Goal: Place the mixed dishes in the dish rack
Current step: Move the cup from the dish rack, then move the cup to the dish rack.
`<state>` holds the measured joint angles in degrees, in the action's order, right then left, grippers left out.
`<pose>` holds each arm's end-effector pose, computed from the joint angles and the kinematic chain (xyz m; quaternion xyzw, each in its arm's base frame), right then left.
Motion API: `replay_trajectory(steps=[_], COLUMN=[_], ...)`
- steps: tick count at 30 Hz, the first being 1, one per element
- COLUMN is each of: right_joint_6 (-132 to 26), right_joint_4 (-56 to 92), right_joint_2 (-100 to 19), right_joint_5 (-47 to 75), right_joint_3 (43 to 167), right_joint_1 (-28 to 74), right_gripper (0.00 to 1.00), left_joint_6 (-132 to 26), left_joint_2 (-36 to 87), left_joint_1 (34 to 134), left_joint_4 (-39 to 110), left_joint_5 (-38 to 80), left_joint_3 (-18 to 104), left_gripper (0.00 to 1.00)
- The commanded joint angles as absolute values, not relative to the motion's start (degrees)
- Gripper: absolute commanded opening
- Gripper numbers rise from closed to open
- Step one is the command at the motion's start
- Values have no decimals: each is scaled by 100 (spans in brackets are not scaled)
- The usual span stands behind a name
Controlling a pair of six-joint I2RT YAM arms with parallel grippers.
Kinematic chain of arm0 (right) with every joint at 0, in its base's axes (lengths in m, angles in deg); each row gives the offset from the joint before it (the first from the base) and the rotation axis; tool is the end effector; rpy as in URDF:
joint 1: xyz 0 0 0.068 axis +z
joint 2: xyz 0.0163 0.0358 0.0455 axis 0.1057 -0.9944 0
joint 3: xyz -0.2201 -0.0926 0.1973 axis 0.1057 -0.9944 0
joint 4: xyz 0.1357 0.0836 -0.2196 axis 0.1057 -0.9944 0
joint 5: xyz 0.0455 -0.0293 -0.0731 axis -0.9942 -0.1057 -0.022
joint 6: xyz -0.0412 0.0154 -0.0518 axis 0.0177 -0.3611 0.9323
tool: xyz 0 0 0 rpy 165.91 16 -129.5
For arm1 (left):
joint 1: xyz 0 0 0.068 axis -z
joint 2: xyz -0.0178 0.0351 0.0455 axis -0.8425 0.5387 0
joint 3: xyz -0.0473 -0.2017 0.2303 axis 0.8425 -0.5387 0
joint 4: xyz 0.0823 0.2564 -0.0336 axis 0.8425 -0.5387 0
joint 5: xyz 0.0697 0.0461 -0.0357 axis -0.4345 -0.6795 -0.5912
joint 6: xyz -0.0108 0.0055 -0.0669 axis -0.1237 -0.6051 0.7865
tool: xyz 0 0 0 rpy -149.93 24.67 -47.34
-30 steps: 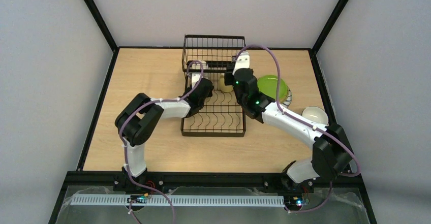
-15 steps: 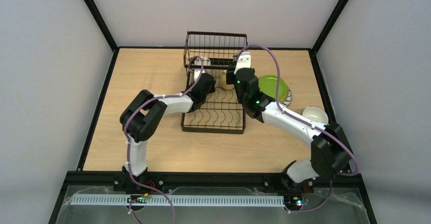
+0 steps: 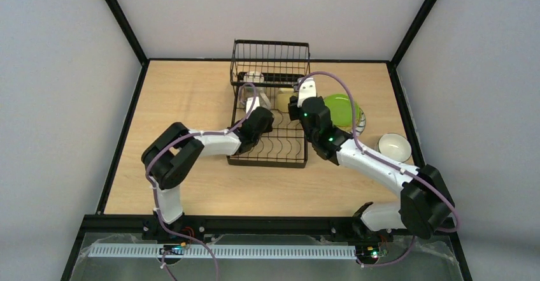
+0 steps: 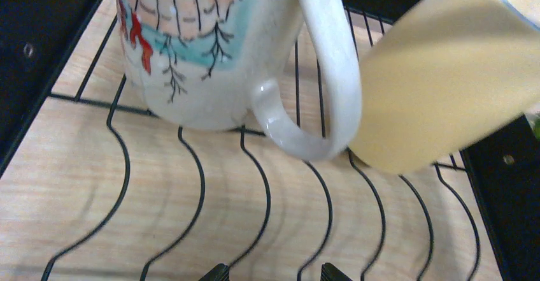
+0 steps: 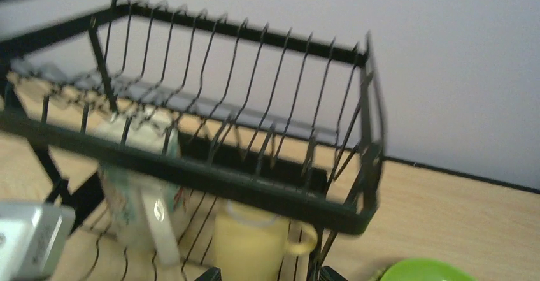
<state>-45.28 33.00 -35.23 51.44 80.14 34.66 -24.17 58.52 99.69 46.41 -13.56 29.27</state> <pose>0.2627 0.1897 0.3298 -0.1088 0.7545 0.0203 0.6469 0.3298 -0.2672 0.1706 -0.0863 0.8716 -0.1350 0.4634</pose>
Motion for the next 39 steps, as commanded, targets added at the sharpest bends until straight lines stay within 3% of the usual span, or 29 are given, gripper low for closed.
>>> replay_trajectory(steps=[1,18,39], right_joint_6=[-4175,-2784,-576], right_joint_4=[3019,3551,6863], right_joint_2=[-3586,-5395,-7326], right_joint_5=[4723,5071,5712], right_joint_3=[7607,8092,8211], right_joint_1=[3596,3761,3586], right_gripper=[86,85,87], left_joint_6=[-2222,-1401,-359], left_joint_2=[5421,4367,4117], left_joint_1=[10096,10091,9792], left_joint_4=[4846,5964,6524], left_joint_5=[-1549,-480,285], left_joint_3=[2495,1134,413], left_gripper=[82,82,82])
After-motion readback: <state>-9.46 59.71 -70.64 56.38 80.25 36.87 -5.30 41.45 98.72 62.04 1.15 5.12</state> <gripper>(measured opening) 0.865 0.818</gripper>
